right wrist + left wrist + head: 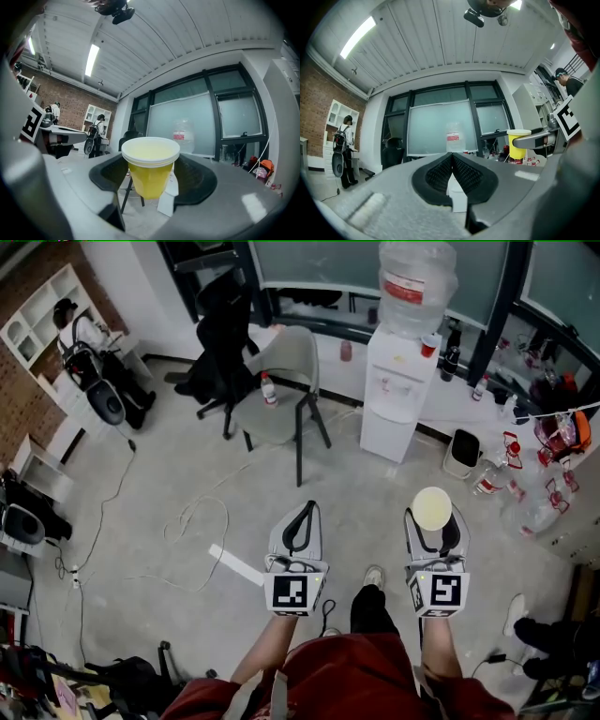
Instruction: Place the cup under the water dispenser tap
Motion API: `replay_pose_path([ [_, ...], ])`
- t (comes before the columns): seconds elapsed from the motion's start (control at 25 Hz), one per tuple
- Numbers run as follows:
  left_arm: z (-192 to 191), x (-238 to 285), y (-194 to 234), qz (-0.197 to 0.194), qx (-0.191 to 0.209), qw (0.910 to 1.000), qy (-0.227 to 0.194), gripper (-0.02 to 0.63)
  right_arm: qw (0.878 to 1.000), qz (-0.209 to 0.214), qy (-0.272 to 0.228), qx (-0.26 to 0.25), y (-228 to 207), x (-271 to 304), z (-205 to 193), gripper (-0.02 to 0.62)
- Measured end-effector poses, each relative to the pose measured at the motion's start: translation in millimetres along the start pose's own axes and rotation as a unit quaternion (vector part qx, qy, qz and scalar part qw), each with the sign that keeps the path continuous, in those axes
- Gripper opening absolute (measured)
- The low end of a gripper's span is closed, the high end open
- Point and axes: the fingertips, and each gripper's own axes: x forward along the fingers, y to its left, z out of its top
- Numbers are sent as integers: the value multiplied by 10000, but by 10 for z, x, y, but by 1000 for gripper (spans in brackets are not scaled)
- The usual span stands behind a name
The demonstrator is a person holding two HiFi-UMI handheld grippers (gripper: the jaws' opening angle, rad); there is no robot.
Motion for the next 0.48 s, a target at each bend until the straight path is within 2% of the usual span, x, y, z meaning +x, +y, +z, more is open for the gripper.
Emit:
replay_pose_path([
  [0.48, -43, 1610, -238, -15, 32, 9999, 139, -3, 9997, 4, 146, 196, -1108, 1196, -252, 301],
])
